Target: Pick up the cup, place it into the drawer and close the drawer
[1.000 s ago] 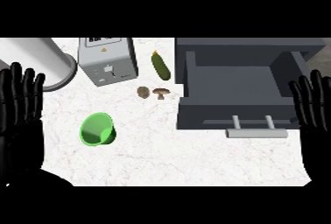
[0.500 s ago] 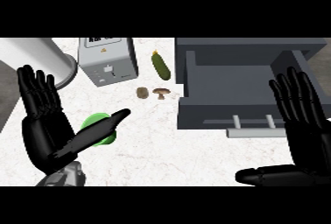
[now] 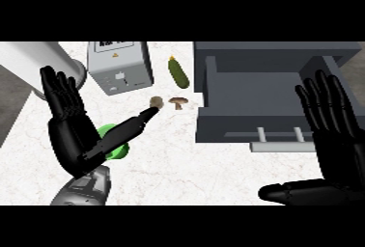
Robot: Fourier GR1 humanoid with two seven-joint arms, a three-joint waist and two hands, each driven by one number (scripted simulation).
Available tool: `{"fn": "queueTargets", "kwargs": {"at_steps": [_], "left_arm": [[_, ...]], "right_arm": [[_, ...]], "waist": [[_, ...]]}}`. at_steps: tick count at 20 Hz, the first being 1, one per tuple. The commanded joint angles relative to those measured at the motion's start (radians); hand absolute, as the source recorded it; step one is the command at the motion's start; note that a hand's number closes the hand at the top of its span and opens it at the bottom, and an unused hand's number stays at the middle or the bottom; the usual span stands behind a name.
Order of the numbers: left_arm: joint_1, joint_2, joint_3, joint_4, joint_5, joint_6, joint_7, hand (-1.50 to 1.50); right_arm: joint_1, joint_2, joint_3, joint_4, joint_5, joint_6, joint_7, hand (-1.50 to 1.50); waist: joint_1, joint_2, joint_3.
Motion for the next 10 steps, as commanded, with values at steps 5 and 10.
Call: {"fn": "queueTargets", "kwargs": {"at_steps": [5,10], "left_arm": [[0.052,0.012,0.025,-0.022,0.037,-0.022,0.0,-1.5],[-0.003,0.0,-0.003,0.112,0.072,0.087,-0.056,-1.5]], "right_arm": [[0.077,0.021,0.039,-0.06,0.025,0.005,-0.015,-1.5],[-0.023,0.042,0.051,-0.015,0.056,-0.038,0.024,-1.5]], "waist": [[0.001,-0.001,0.0],[0.0,0.0,0.0]]}}
